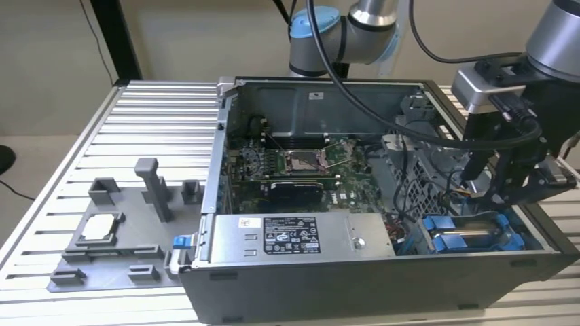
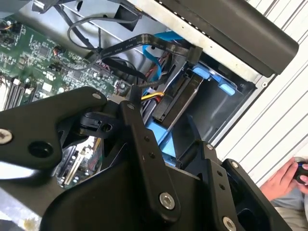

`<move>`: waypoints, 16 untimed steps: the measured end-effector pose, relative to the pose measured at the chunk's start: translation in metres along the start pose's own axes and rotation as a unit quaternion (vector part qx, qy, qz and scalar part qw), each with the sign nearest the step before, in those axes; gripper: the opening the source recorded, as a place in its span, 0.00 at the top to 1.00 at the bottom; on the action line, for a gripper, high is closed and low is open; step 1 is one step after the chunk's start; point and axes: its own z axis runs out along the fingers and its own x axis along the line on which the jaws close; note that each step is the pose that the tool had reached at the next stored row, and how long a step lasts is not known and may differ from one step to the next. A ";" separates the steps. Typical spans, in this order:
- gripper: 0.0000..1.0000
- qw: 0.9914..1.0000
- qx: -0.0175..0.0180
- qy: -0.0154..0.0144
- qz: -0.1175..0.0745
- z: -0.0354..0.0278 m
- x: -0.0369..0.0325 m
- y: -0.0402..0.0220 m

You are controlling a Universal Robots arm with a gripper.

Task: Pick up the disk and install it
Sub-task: 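Insert the disk into the insertion slot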

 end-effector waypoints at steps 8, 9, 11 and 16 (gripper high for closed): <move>0.00 1.000 0.003 0.000 0.000 0.0022 0.0004 0.0001; 0.00 1.000 0.003 0.000 0.000 0.0022 0.0005 0.0001; 0.00 1.000 0.004 0.000 0.000 0.0024 0.0004 0.0000; 0.00 1.000 0.012 0.000 -0.001 0.0035 0.0005 0.0001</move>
